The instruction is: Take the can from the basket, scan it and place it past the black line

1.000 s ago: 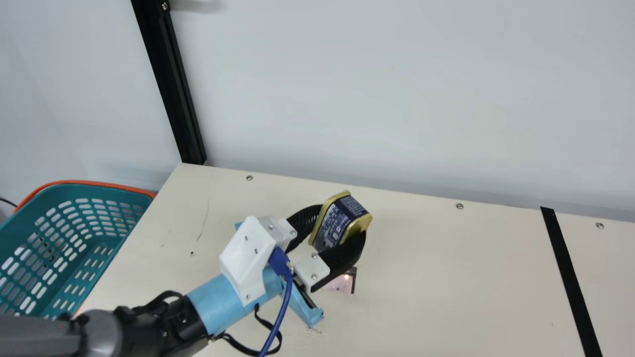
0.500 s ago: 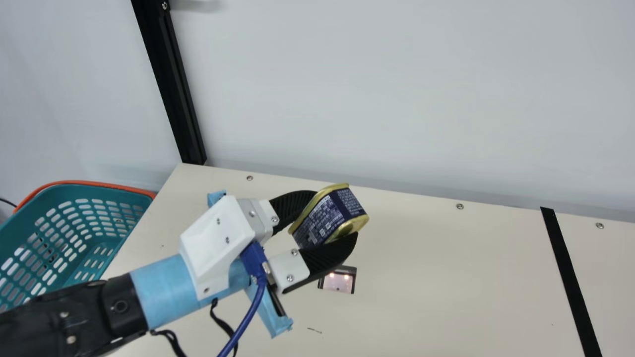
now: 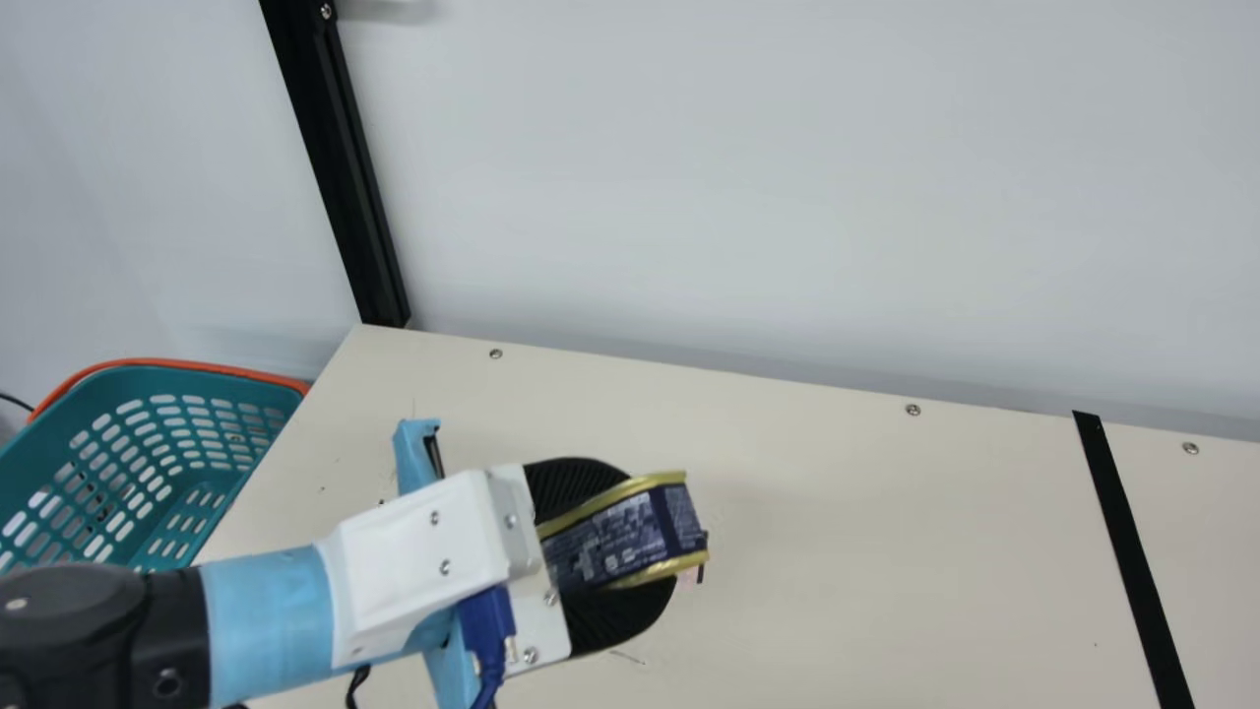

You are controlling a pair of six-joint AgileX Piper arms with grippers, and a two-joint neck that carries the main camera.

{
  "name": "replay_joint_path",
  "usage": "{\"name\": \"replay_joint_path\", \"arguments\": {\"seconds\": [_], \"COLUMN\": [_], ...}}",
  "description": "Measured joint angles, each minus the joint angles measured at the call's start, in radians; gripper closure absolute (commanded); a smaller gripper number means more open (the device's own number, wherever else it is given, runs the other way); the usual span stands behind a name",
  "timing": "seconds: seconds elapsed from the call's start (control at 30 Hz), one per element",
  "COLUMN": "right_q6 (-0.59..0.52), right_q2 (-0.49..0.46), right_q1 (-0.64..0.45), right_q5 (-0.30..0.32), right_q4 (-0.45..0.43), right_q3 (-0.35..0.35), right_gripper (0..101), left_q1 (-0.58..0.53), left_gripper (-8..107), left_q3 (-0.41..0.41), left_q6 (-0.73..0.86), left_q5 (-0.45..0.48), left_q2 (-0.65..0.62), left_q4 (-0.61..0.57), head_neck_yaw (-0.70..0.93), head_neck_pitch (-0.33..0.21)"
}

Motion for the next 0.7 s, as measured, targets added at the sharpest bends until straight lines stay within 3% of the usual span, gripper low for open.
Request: {"name": "replay_joint_path", "arguments": {"seconds": [0.2,0.7], "right_q6": [0.000,0.000], "right_q2": [0.000,0.000], "right_q1": [0.000,0.000], "right_q5": [0.001,0.001], "right_q4": [0.000,0.000], "right_q3": [0.000,0.000], "right_gripper": [0,0], "left_q1": [0.021,-0.102], "left_gripper": [89,89], "left_q3": [0.043,0.171], "left_q6": [-0.124,0.071], "left_q5": [-0.045,0.061], "left_q2": [0.031,0.114], "left_q4": [0.236,0.270], "head_neck_yaw": [0.000,0.000], "head_neck_pitch": [0.005,0.000]}}
